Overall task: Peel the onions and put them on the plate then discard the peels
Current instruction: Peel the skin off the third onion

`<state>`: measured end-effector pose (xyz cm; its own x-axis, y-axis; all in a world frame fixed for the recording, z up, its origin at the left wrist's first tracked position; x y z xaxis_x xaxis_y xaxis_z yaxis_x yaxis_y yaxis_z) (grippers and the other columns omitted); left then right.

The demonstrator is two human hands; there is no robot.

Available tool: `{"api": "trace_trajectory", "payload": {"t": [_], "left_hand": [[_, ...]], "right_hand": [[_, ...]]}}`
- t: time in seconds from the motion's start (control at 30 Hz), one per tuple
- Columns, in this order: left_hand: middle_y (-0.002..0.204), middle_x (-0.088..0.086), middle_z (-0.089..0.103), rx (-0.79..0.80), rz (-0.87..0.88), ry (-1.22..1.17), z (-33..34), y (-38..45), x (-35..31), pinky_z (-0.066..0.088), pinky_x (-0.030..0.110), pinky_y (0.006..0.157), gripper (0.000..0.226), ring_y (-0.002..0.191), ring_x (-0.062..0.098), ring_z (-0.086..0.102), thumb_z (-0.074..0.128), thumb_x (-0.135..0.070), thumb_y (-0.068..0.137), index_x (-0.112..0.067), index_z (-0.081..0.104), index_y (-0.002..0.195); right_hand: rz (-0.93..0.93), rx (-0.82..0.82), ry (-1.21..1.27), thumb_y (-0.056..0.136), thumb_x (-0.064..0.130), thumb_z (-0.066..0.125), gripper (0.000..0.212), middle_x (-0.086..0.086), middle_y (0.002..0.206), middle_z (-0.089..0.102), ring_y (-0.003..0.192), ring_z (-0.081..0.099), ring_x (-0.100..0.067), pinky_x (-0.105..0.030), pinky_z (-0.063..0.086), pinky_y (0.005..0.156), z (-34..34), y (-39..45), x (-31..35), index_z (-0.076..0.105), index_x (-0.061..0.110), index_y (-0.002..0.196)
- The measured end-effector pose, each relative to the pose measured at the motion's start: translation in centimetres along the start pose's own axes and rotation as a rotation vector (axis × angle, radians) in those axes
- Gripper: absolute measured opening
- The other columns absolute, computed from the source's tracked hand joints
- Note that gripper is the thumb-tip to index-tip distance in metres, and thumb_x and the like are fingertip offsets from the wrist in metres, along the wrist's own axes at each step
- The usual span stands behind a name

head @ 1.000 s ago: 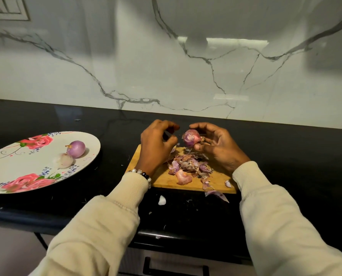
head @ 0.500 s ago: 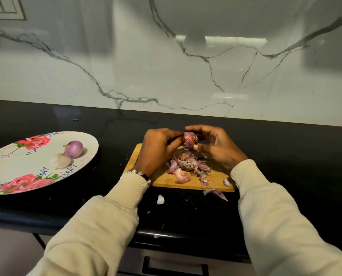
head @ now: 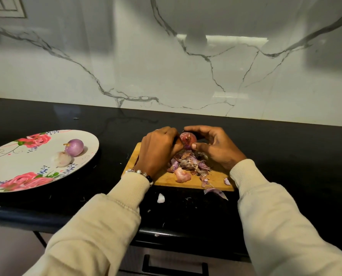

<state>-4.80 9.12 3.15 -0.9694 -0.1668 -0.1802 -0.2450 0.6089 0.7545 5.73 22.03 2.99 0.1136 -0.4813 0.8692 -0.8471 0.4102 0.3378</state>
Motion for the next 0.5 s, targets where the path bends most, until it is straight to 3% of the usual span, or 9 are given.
{"api": "trace_trajectory", "payload": {"t": [0.17,0.33,0.5], "left_hand": [[0.076,-0.001,0.061,-0.009,-0.154,-0.084,-0.1,0.1,0.5,0.048,0.036,0.058,0.015,0.068,0.018,0.056,0.063,-0.028,0.085,-0.013,0.062,0.083],[0.075,-0.002,0.060,-0.031,-0.350,-0.154,0.1,0.3,1.6,0.048,0.033,0.061,0.013,0.070,0.017,0.057,0.063,-0.024,0.089,-0.012,0.062,0.084],[0.092,0.002,0.067,-0.012,-0.466,-0.161,0.7,0.0,2.6,0.056,0.040,0.077,0.013,0.082,0.016,0.062,0.063,-0.021,0.090,-0.013,0.067,0.100]], "right_hand": [[-0.022,-0.005,0.046,0.081,-0.014,0.067,0.053,-0.005,0.125,0.066,0.118,0.061,-0.020,-0.041,0.051,0.102,0.0,0.1,0.1,0.065,0.021,0.121],[-0.038,-0.045,0.123,0.082,-0.016,0.065,0.052,-0.005,0.124,0.066,0.118,0.061,-0.019,-0.041,0.053,0.100,-0.4,-0.1,0.2,0.064,0.015,0.124],[-0.046,-0.084,0.173,0.085,-0.015,0.062,0.051,-0.004,0.128,0.065,0.123,0.059,-0.017,-0.033,0.053,0.098,-1.0,0.0,0.2,0.063,0.019,0.124]]}}
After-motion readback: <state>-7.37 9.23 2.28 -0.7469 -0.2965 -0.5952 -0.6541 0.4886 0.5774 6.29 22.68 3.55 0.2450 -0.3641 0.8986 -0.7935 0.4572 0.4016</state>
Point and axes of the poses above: each hand's wrist, its own y-axis towards the middle knuckle, its own z-axis out of the palm, x = y × z, the point moved 4 cm from there along y, towards the middle knuckle
